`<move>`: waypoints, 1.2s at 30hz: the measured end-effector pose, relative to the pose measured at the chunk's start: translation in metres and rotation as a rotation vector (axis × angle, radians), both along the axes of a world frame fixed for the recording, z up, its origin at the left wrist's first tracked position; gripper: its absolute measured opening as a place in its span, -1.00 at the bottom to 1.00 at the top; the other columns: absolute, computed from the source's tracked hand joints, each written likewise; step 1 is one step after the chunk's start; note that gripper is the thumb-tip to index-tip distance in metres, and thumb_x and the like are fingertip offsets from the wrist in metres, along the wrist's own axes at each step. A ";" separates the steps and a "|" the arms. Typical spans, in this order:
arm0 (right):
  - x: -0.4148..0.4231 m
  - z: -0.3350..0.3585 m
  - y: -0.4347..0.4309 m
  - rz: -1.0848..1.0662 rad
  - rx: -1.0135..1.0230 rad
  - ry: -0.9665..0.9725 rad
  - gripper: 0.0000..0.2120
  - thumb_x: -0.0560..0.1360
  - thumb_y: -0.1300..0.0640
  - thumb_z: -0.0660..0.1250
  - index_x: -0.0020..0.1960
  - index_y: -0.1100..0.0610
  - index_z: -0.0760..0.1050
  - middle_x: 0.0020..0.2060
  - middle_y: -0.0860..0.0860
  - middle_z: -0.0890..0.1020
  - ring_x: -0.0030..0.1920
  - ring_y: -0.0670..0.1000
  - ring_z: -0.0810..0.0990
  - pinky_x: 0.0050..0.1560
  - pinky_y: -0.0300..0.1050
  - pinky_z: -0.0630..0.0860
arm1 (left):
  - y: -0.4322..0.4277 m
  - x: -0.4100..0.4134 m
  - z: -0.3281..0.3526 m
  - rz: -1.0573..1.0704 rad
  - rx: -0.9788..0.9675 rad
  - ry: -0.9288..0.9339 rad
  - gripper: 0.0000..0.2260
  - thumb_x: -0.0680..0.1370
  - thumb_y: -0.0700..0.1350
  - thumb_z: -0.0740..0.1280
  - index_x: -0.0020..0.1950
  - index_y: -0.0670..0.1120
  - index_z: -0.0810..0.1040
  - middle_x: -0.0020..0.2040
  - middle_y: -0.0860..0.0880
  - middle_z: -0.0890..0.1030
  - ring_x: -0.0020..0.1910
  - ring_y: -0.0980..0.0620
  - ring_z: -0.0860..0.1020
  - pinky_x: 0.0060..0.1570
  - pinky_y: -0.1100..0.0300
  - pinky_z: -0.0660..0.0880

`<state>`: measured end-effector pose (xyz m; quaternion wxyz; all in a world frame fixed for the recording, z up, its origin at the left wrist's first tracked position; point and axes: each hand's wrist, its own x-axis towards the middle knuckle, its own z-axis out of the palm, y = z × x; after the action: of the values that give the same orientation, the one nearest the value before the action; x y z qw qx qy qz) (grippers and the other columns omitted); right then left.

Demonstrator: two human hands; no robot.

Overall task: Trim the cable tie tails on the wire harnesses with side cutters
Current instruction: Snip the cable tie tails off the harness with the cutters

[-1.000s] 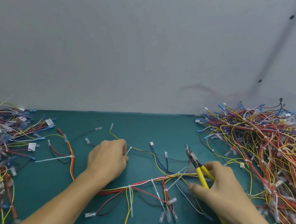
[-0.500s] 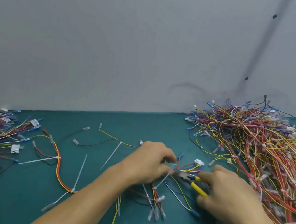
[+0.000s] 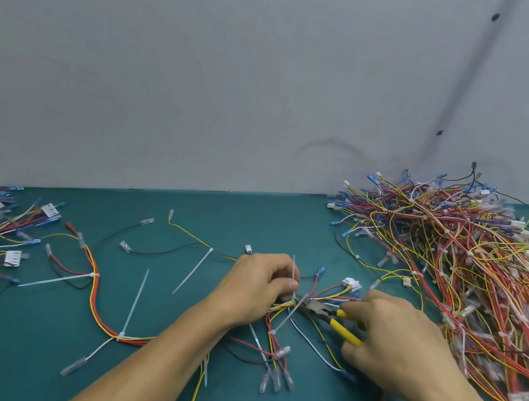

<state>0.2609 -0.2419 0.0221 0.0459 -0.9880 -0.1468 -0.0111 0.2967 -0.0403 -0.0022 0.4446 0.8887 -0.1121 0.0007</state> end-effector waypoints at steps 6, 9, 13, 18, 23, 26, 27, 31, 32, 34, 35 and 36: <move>0.006 0.001 0.001 0.033 -0.005 0.038 -0.81 0.36 -0.12 0.27 -0.27 -0.11 0.27 -0.19 -0.11 0.37 0.03 0.05 0.51 -0.20 -0.13 0.34 | 0.000 0.001 -0.002 -0.010 -0.049 0.024 -0.83 0.53 -0.25 0.34 -0.21 -0.02 0.52 -0.35 0.02 0.58 -0.38 0.16 0.53 -0.18 0.27 0.50; 0.011 0.007 0.000 0.050 -0.055 0.046 -0.78 0.33 -0.11 0.27 -0.35 -0.05 0.28 -0.23 -0.08 0.40 -0.06 0.08 0.50 -0.26 -0.12 0.31 | 0.000 0.000 -0.001 -0.018 -0.050 0.014 -0.78 0.52 -0.26 0.33 -0.25 0.01 0.50 -0.36 0.03 0.57 -0.40 0.19 0.51 -0.20 0.30 0.50; 0.022 0.012 -0.002 0.081 -0.104 0.059 -0.81 0.29 -0.06 0.27 -0.37 -0.01 0.31 -0.20 -0.06 0.51 -0.10 0.11 0.51 -0.23 -0.11 0.40 | -0.001 -0.001 0.001 -0.023 -0.043 0.002 -0.77 0.52 -0.27 0.33 -0.26 0.01 0.49 -0.36 0.02 0.57 -0.41 0.21 0.50 -0.20 0.32 0.48; 0.027 0.013 -0.004 0.112 -0.171 0.043 -0.79 0.33 0.00 0.27 -0.39 -0.02 0.28 -0.23 -0.02 0.52 -0.15 0.14 0.50 -0.26 -0.12 0.36 | -0.003 -0.001 0.000 -0.009 -0.018 -0.005 -0.83 0.54 -0.19 0.34 -0.24 0.00 0.52 -0.34 0.01 0.59 -0.38 0.15 0.49 -0.17 0.26 0.47; 0.024 0.010 -0.001 0.105 -0.187 0.037 -0.77 0.33 0.03 0.26 -0.40 0.02 0.24 -0.39 -0.03 0.35 -0.23 0.13 0.39 -0.40 -0.16 0.23 | -0.004 -0.001 -0.001 0.023 0.009 -0.017 -0.83 0.57 -0.08 0.30 -0.22 -0.04 0.54 -0.29 -0.05 0.65 -0.34 0.12 0.51 -0.15 0.19 0.48; 0.020 0.009 0.001 0.067 -0.210 0.037 -0.75 0.39 -0.01 0.23 -0.38 0.00 0.22 -0.36 -0.05 0.33 -0.20 0.12 0.40 -0.42 -0.17 0.18 | -0.006 -0.002 0.002 0.059 -0.044 -0.019 -0.82 0.58 -0.13 0.28 -0.22 -0.06 0.55 -0.30 -0.01 0.64 -0.34 0.13 0.57 -0.16 0.23 0.53; 0.018 0.009 0.003 0.052 -0.194 0.043 -0.77 0.41 -0.02 0.22 -0.36 -0.02 0.24 -0.34 -0.06 0.34 -0.17 0.12 0.43 -0.38 -0.15 0.23 | -0.004 -0.003 0.003 0.079 -0.117 0.001 -0.81 0.59 -0.16 0.26 -0.22 -0.06 0.54 -0.31 0.01 0.64 -0.34 0.13 0.58 -0.18 0.25 0.54; 0.014 0.011 0.021 0.026 -0.142 -0.051 -0.85 0.44 -0.07 0.18 -0.01 -0.09 0.40 -0.09 -0.12 0.48 0.07 0.03 0.53 -0.21 -0.12 0.32 | 0.025 -0.002 0.008 0.240 -0.343 0.028 -0.76 0.61 -0.25 0.17 -0.13 0.02 0.52 -0.36 0.04 0.64 -0.35 0.09 0.62 -0.32 0.26 0.52; 0.014 0.012 0.028 0.029 -0.149 -0.081 -0.81 0.46 -0.07 0.16 0.04 -0.07 0.38 -0.04 -0.12 0.48 0.10 0.03 0.53 -0.20 -0.11 0.30 | 0.038 0.000 0.010 0.308 -0.397 0.015 -0.74 0.61 -0.28 0.13 -0.13 0.00 0.51 -0.36 0.02 0.63 -0.35 0.08 0.62 -0.35 0.25 0.50; 0.016 0.013 0.047 0.055 -0.139 -0.157 -0.82 0.48 -0.04 0.14 0.05 -0.04 0.35 0.00 -0.09 0.48 0.10 0.06 0.52 -0.18 -0.07 0.26 | 0.065 0.002 0.015 0.477 -0.441 -0.039 -0.69 0.56 -0.36 0.08 -0.18 -0.04 0.50 -0.31 -0.03 0.60 -0.35 0.04 0.58 -0.37 0.21 0.49; 0.019 0.014 0.058 0.058 -0.117 -0.191 -0.83 0.48 -0.02 0.13 0.04 -0.01 0.34 0.00 -0.07 0.47 0.08 0.08 0.52 -0.18 -0.06 0.25 | 0.079 0.004 0.016 0.565 -0.383 -0.076 -0.68 0.52 -0.37 0.07 -0.21 -0.03 0.50 -0.29 -0.04 0.57 -0.34 0.03 0.53 -0.34 0.19 0.47; 0.023 0.014 0.069 0.066 -0.085 -0.223 -0.83 0.49 -0.02 0.13 0.05 0.01 0.35 0.00 -0.05 0.47 0.07 0.10 0.52 -0.18 -0.05 0.25 | 0.091 0.005 0.016 0.643 -0.281 -0.097 -0.68 0.49 -0.36 0.09 -0.25 -0.01 0.49 -0.29 -0.01 0.54 -0.32 0.04 0.47 -0.31 0.18 0.41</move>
<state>0.2839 -0.1729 0.0356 -0.0120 -0.9763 -0.1838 -0.1132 0.3014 0.0509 0.0136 0.5338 0.8075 0.1538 0.1982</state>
